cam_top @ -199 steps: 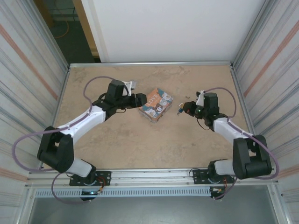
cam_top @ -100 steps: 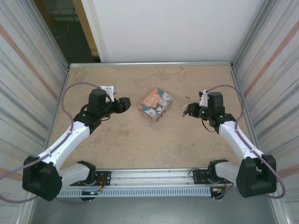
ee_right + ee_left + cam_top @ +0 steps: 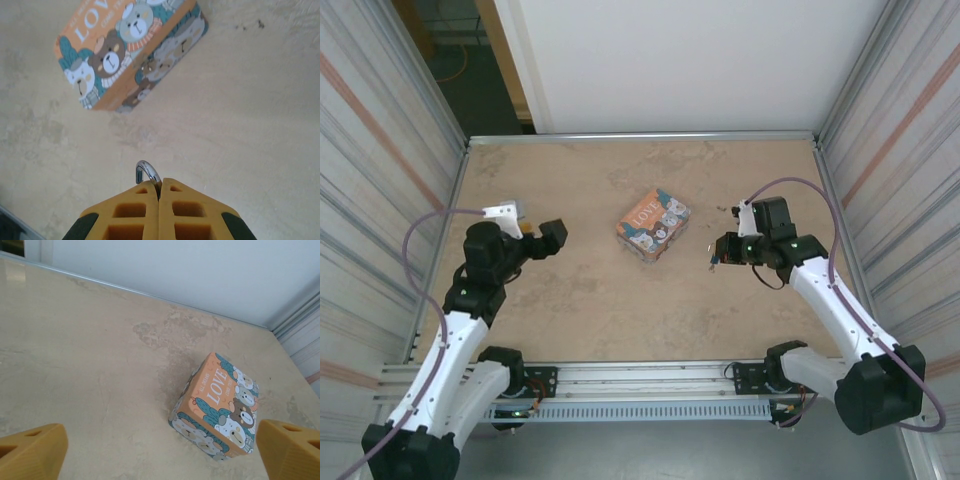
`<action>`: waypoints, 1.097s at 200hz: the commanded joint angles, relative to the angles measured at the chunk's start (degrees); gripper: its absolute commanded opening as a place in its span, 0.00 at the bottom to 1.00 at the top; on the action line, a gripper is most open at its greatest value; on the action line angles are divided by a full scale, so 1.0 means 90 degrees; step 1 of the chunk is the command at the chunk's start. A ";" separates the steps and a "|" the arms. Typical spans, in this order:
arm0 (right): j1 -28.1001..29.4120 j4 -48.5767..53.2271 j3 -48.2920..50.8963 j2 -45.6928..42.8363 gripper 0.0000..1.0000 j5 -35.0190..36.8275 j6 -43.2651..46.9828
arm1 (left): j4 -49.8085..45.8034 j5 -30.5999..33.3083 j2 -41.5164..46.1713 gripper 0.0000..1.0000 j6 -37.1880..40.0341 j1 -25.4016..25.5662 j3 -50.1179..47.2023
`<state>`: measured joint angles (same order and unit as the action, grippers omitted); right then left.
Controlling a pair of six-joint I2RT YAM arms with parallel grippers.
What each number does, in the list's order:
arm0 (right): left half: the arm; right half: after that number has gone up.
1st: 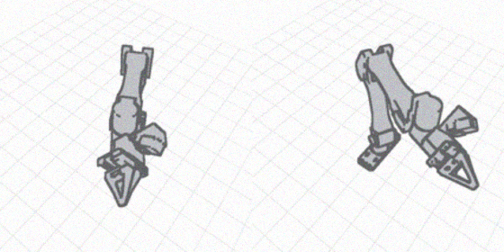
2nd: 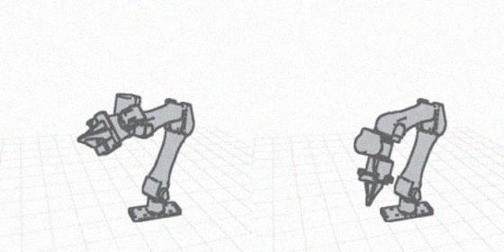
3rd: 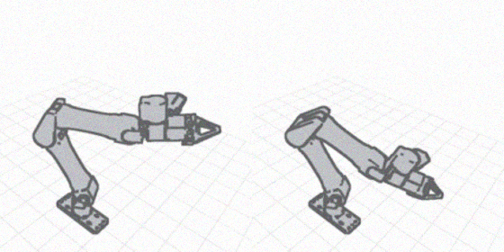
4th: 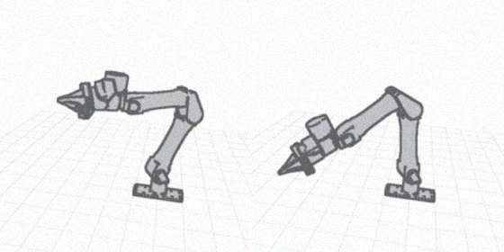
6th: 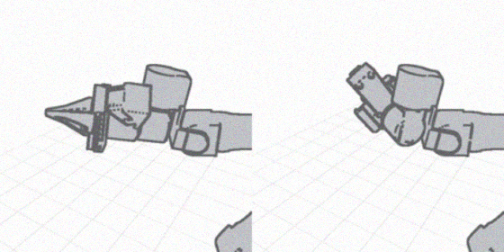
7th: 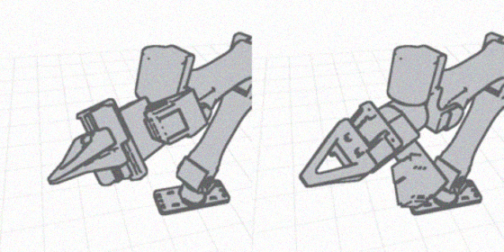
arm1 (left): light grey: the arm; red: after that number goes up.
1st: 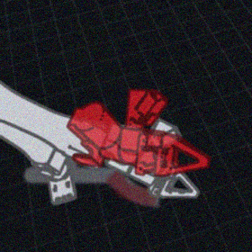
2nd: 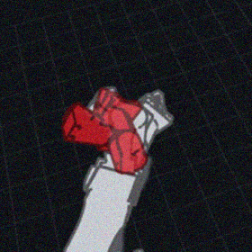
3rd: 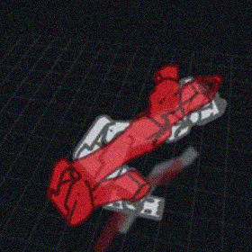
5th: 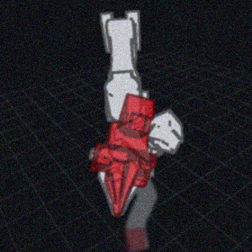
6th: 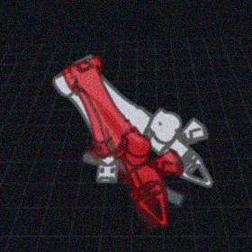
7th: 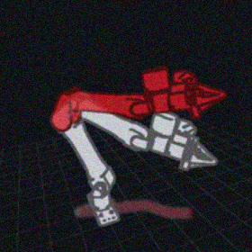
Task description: Unlock the padlock with the key
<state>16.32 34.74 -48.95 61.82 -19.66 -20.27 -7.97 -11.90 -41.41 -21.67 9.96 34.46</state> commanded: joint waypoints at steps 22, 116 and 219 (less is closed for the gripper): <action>0.0204 0.1023 -0.0423 -0.0072 0.00 0.0145 0.0024 | -0.0006 0.0432 0.0619 0.99 0.0374 -0.0042 -0.0329; 0.0675 0.1706 -0.0577 0.1141 0.00 -0.0112 -0.0526 | -0.0253 0.0940 0.1153 0.99 0.0495 -0.0050 -0.0593; 0.1392 0.1451 -0.0691 0.2615 0.00 -0.0018 -0.0378 | -0.0326 0.1008 0.1145 0.99 0.0557 -0.0052 -0.0625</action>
<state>27.46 47.90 -53.58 83.18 -19.44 -23.51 -10.72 -4.19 -31.79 -17.78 9.80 29.43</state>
